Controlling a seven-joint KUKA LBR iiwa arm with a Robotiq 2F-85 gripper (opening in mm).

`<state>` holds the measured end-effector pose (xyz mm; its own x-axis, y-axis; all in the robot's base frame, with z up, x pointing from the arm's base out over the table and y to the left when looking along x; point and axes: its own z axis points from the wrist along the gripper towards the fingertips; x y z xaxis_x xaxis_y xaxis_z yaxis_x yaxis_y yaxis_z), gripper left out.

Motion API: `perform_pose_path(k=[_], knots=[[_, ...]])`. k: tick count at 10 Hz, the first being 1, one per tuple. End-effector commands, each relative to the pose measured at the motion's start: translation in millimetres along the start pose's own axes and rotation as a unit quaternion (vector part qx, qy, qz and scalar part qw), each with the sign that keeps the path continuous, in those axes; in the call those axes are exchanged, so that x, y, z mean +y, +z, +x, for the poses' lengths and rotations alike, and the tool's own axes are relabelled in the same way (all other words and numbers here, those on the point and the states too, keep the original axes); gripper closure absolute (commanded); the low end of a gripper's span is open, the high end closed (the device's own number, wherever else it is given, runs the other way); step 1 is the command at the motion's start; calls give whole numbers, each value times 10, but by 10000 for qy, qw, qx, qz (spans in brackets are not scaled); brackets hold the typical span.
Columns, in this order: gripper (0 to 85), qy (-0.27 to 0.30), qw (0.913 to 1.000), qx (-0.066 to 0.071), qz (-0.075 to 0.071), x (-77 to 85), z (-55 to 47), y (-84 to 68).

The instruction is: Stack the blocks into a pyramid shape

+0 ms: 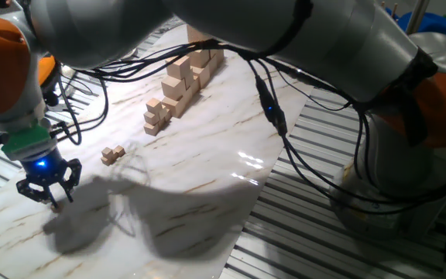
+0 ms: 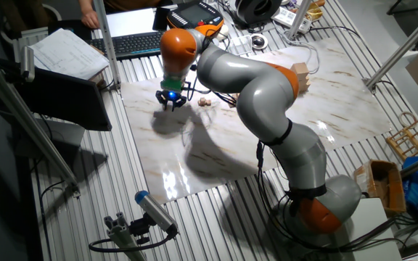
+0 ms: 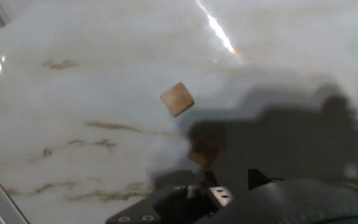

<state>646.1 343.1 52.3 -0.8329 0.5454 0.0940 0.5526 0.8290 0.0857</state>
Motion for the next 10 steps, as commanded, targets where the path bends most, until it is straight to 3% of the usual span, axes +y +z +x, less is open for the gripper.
perform_pose_path(k=[1, 5, 6, 10], knots=[[510, 815, 9966, -65, -133, 11, -17, 20], [510, 1501, 9881, -161, -306, 23, -10, 41], [340, 1600, 9863, -181, -350, 24, -5, 46], [340, 1865, 9812, -232, -435, 31, -9, 63]])
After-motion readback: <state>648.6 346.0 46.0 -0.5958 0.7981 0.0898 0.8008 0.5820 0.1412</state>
